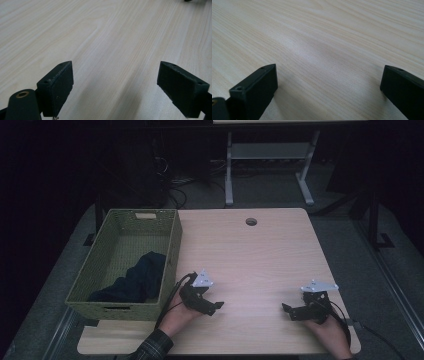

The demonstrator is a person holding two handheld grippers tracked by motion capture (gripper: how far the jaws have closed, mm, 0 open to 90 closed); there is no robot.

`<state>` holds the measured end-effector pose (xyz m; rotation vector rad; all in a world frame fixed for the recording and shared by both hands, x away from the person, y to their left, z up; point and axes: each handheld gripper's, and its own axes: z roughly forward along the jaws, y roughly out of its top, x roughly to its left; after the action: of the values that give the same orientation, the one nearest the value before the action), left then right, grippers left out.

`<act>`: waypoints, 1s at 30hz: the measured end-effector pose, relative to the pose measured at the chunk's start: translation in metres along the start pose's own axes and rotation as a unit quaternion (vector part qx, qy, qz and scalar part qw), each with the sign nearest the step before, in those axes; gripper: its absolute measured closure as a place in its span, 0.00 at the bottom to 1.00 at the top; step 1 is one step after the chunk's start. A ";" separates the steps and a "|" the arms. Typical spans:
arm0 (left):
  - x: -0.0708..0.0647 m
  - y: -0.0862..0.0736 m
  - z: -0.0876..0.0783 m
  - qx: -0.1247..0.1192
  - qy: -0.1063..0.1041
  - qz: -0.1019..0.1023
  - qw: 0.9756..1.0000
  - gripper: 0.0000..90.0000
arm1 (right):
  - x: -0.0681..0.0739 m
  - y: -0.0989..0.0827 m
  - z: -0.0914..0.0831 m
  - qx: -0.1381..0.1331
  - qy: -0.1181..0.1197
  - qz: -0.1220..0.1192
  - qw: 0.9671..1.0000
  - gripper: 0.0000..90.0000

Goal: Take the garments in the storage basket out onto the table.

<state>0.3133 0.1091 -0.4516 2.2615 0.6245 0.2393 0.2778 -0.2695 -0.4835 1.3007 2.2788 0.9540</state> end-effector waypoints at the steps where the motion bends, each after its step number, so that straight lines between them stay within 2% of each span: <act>1: 0.000 0.001 -0.001 -0.003 0.000 0.000 1.000 0.15 | 0.000 0.000 0.000 0.000 0.000 0.000 1.000 0.01; 12: 0.004 0.006 -0.004 -0.009 -0.001 -0.001 1.000 0.15 | 0.000 0.000 0.000 0.000 0.000 0.000 1.000 0.01; 13: 0.004 0.006 -0.004 -0.012 -0.002 -0.005 1.000 0.15 | 0.000 0.000 0.000 0.000 0.001 -0.001 1.000 0.01; 18: 0.005 0.007 -0.005 -0.010 -0.007 0.000 1.000 0.15 | 0.000 0.000 0.000 0.000 0.001 -0.001 1.000 0.01; 30: 0.006 0.015 -0.014 -0.021 -0.017 -0.006 1.000 0.15 | 0.000 0.000 0.000 0.000 0.002 -0.002 1.000 0.01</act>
<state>0.3189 0.1123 -0.4313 2.2168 0.6098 0.2059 0.2777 -0.2694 -0.4835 1.2944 2.2838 0.9556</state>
